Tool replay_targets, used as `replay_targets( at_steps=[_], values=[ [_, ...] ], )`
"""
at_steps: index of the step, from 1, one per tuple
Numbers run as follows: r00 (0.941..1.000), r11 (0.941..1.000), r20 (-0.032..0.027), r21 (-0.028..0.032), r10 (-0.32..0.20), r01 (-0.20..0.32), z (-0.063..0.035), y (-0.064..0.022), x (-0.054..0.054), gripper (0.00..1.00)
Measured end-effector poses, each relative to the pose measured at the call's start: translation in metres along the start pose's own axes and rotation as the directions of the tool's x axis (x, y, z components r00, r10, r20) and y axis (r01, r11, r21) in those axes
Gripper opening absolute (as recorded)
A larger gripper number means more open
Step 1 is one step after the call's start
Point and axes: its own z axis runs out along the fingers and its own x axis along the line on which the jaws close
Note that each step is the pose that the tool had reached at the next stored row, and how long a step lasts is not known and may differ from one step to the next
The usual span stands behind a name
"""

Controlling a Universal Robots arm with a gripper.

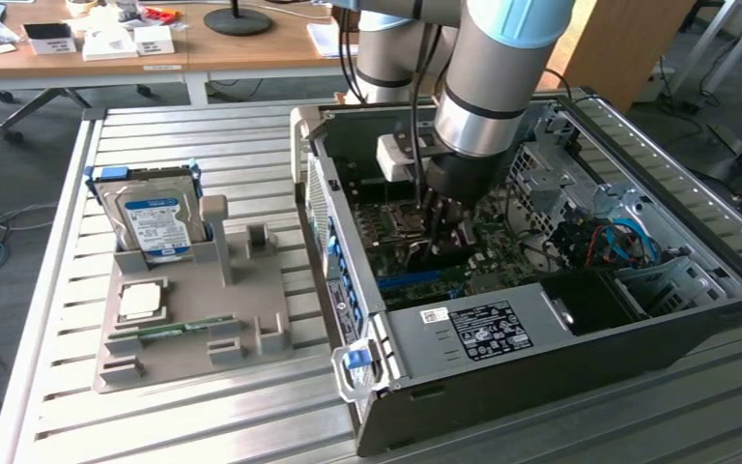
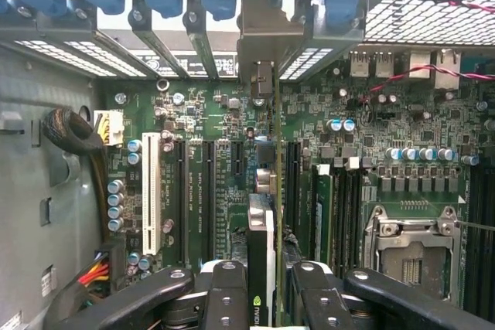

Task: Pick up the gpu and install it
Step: 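Insert the gpu into the slot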

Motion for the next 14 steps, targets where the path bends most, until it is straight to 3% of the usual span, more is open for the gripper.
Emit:
replay_targets(
  at_steps=[14],
  values=[
    [1.0,1.0,-0.0002,-0.0001,0.0,0.0,0.0068,0.0019,0.0003,0.27]
  ],
)
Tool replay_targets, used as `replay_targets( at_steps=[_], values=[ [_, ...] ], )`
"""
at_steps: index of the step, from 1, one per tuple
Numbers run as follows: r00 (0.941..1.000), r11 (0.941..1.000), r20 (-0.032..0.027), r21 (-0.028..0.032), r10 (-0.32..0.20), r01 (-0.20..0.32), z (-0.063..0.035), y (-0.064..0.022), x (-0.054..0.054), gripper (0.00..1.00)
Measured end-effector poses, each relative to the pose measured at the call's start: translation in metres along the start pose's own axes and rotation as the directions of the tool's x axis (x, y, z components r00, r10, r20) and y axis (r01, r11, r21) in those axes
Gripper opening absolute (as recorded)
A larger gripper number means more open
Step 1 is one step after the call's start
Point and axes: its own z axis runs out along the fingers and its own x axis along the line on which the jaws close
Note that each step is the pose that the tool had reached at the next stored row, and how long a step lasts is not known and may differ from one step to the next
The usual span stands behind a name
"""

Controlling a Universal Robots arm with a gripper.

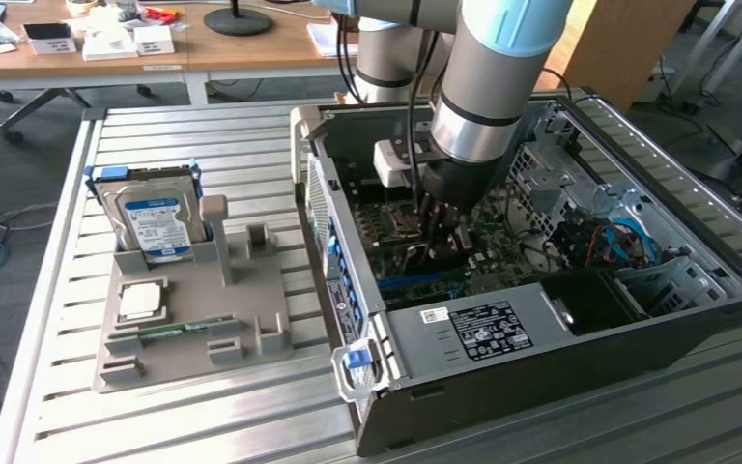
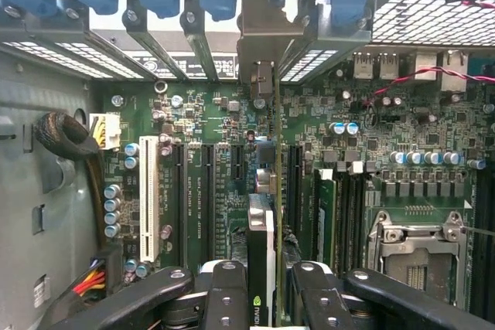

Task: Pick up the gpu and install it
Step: 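Insert the gpu into the slot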

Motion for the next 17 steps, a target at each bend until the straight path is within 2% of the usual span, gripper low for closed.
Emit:
replay_targets(
  at_steps=[17],
  values=[
    [0.9999,0.9999,0.0002,0.0006,0.015,-0.015,0.0012,0.0003,0.0,0.27]
  ],
)
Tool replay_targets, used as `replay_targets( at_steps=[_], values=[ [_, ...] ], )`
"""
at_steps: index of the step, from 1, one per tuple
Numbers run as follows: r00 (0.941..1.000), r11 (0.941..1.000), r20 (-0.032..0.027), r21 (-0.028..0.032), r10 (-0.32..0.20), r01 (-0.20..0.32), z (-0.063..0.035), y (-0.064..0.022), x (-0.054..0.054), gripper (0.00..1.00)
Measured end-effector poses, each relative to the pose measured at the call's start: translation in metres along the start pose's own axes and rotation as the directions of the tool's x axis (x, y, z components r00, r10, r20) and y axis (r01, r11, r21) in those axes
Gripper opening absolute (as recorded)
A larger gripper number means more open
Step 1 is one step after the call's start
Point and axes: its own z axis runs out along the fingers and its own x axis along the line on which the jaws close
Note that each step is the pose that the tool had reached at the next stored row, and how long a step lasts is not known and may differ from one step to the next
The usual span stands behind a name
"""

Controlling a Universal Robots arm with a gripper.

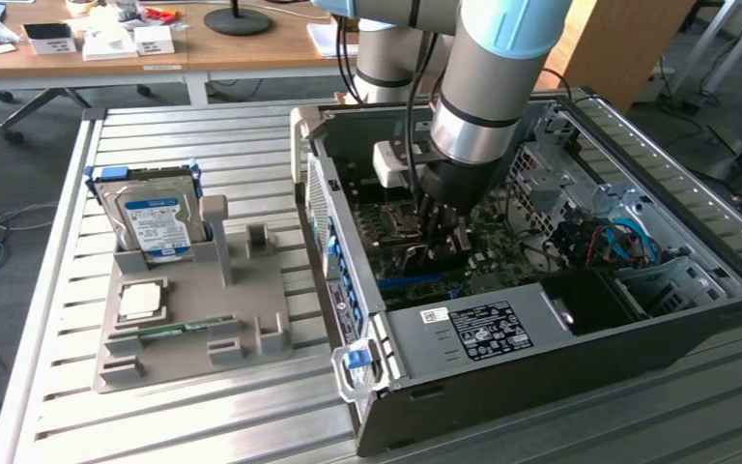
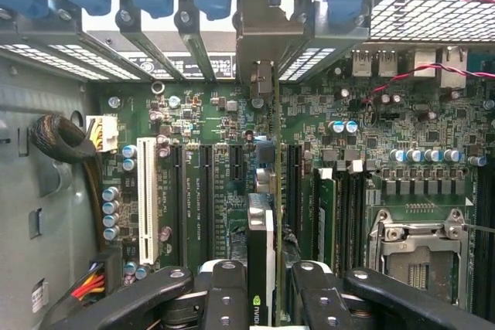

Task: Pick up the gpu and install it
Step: 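Insert the gpu into the slot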

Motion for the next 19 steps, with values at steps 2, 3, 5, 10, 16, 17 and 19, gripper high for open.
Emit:
replay_targets(
  at_steps=[2,3,5,10,16,17,19],
  values=[
    [1.0,1.0,0.0001,0.0001,0.001,-0.001,0.0,0.0001,0.0,0.27],
    [1.0,1.0,0.0,0.0001,0.001,-0.001,0.0001,0.0001,0.0,0.27],
    [1.0,1.0,0.0001,0.0001,0.002,-0.002,0.0002,0.0005,0.0,0.27],
    [1.0,1.0,0.0,0.0001,0.002,-0.002,0.0002,0.0011,0.0001,0.27],
    [1.0,1.0,-0.0001,0.0,0.002,-0.002,0.002,0.0012,0.0001,0.27],
    [1.0,1.0,-0.0002,0.0,0.002,-0.002,0.0021,0.0012,0.0002,0.27],
    [1.0,1.0,-0.0002,0.0,0.002,-0.002,0.0022,0.0011,0.0002,0.27]
  ],
)
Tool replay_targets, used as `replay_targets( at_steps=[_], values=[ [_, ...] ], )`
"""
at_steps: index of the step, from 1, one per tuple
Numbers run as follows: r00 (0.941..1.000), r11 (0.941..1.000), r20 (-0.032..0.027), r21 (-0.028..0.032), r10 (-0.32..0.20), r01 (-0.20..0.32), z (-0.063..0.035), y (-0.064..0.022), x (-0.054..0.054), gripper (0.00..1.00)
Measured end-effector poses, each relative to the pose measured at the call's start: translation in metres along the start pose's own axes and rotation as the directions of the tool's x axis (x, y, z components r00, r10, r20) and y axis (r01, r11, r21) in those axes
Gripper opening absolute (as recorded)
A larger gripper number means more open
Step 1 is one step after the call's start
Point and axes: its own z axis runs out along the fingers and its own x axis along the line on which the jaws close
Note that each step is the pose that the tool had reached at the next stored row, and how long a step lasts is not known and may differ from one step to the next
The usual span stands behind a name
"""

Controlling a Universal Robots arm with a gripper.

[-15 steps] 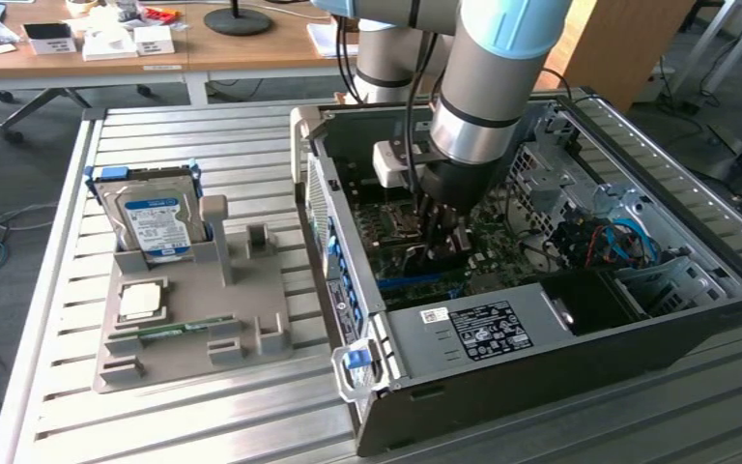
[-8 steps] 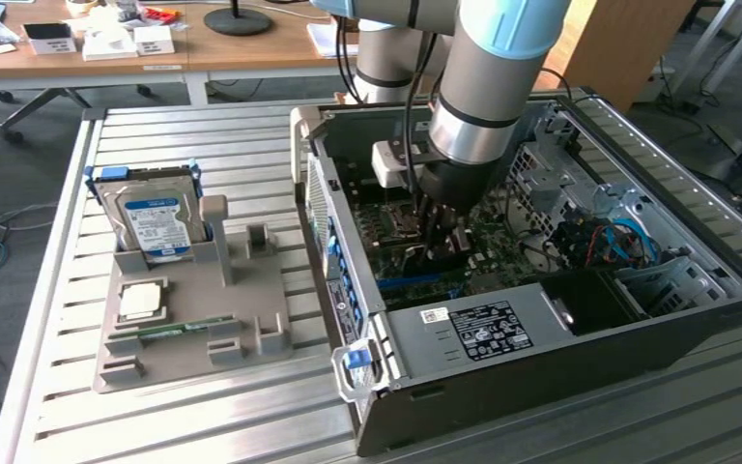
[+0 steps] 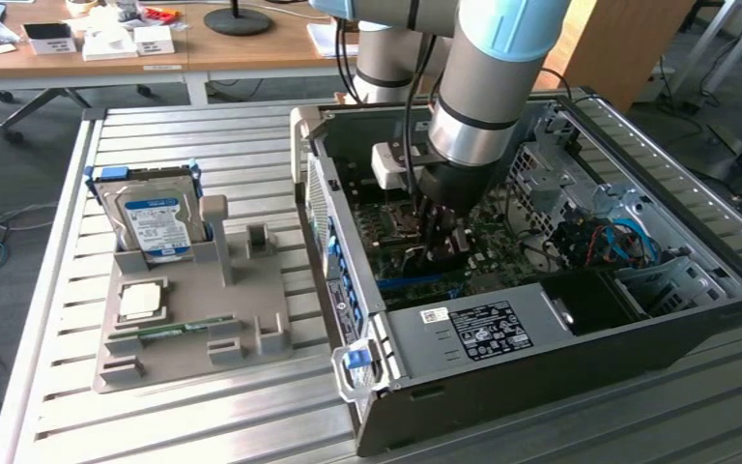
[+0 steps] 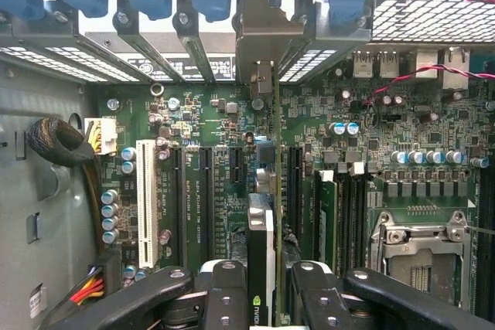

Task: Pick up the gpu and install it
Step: 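Insert the gpu into the slot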

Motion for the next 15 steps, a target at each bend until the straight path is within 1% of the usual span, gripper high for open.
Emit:
replay_targets(
  at_steps=[3,7,15],
  values=[
    [1.0,1.0,0.0007,0.0003,0.0,0.0,0.0009,0.0,-0.0001,0.27],
    [1.0,1.0,-0.0001,-0.0001,0.0,0.0,0.0016,0.0001,0.0001,0.27],
    [1.0,1.0,0.0005,0.0003,0.0,0.0,0.004,0.0005,0.0001,0.27]
  ],
)
